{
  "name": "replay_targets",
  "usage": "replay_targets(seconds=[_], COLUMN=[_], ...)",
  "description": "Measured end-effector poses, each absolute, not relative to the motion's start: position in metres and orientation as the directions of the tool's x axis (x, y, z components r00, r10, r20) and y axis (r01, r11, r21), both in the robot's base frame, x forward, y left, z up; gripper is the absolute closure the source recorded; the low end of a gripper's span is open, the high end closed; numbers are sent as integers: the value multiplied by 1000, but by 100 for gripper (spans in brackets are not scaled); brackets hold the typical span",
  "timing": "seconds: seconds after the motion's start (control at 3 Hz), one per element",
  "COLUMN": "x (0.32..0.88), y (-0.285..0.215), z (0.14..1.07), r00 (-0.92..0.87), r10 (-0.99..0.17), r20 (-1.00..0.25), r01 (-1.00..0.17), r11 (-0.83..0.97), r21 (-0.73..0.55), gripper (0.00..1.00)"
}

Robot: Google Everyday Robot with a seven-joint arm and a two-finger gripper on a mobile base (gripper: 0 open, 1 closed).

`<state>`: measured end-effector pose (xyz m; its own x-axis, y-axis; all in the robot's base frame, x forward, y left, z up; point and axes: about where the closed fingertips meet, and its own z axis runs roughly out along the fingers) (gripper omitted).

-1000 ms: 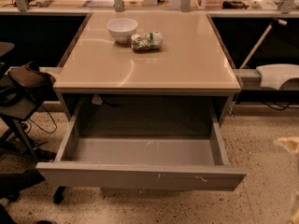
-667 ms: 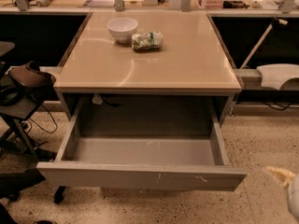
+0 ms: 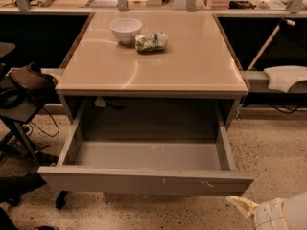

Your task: Close top drawer

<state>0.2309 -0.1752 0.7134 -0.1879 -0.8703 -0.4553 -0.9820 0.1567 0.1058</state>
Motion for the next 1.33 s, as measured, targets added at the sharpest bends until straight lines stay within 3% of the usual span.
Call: replay_targets(seconds=[0.67,1.33], x=[293,326], y=[-133,-135], z=[687,651], r00=[-153,-291], r10=[-847,-824], r20=[-508,-486], r01=[-988,-955], r11=[121,223], r21=[95,195], gripper=[0,0])
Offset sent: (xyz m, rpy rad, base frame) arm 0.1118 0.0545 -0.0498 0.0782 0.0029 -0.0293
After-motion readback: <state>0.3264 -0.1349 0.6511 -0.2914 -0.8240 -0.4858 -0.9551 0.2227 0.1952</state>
